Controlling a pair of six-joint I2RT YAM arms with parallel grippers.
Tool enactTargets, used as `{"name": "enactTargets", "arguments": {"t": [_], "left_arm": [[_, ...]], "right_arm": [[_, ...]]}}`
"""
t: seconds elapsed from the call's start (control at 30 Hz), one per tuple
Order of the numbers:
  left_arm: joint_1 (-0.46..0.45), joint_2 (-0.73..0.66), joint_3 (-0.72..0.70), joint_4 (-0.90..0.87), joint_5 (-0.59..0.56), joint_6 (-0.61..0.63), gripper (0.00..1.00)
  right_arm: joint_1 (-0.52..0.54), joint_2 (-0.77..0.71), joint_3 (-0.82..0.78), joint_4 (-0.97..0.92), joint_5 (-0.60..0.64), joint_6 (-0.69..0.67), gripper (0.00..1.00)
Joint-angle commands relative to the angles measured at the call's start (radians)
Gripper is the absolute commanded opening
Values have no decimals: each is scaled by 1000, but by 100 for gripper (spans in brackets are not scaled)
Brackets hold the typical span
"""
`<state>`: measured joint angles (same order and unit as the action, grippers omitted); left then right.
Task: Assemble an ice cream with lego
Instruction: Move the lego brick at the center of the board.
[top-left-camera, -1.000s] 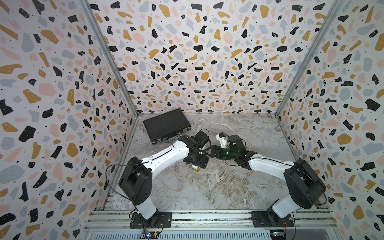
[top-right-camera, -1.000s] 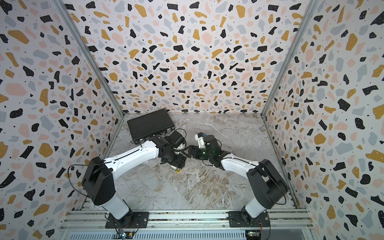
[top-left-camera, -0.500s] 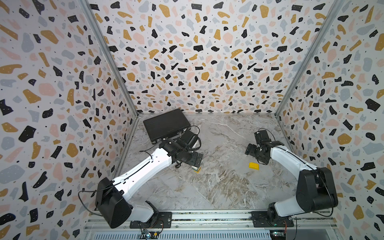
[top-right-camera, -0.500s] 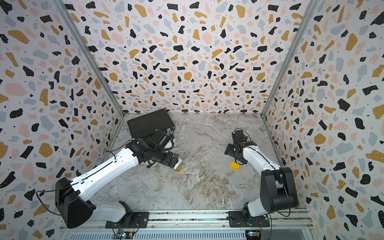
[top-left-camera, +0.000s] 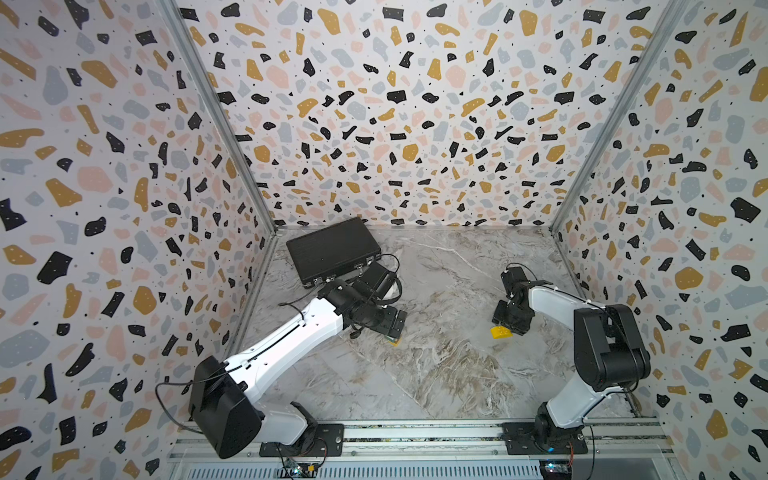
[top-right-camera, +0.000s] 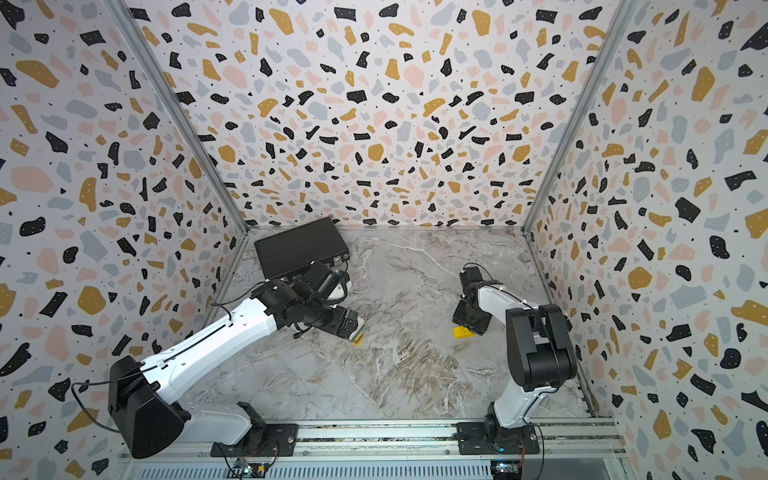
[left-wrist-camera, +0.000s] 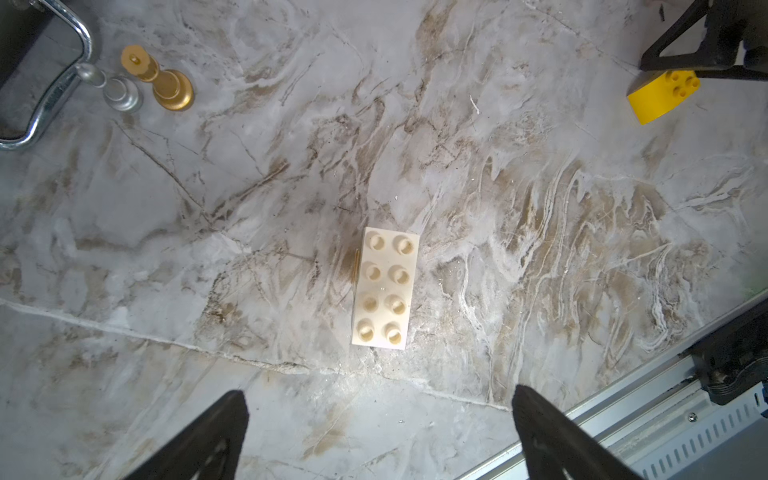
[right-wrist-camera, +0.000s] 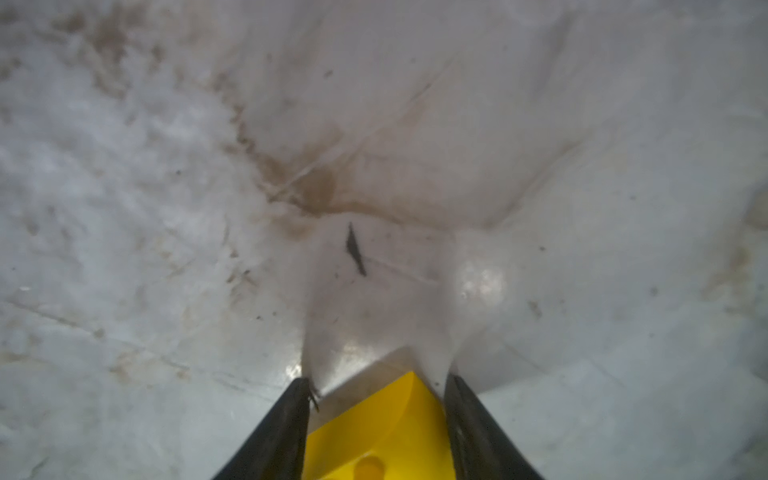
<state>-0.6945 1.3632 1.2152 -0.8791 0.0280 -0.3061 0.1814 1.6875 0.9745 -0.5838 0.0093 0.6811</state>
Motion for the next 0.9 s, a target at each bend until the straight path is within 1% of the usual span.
{"name": "enactTargets", "arguments": {"t": [0.0, 0.17, 0.33, 0.5, 0.6, 0.7, 0.73, 0.8, 0.87], "left_arm": [[3, -19, -4, 20, 15, 10, 100], [3, -23, -3, 20, 0, 11, 100], [4, -23, -3, 25, -4, 24, 100], [4, -11, -6, 34, 8, 42, 100], [3, 8, 2, 34, 27, 48, 99], [-15, 40, 23, 29, 85, 65, 99], [-39, 55, 44, 21, 83, 73, 100], [-105, 92, 97, 1, 56, 91, 100], [-170, 148, 169, -32, 34, 103, 100]], "right_arm": [[49, 23, -28, -8, -143, -20, 50], [147, 48, -4, 18, -235, -68, 50], [262, 73, 60, -1, -297, -165, 50], [326, 119, 122, -63, -328, -249, 49], [361, 125, 144, -109, -342, -291, 51], [367, 65, 127, -84, -305, -273, 58], [365, 21, 117, -61, -275, -249, 64], [347, -71, 95, -8, -232, -178, 71], [293, -156, 65, 62, -262, -98, 72]]}}
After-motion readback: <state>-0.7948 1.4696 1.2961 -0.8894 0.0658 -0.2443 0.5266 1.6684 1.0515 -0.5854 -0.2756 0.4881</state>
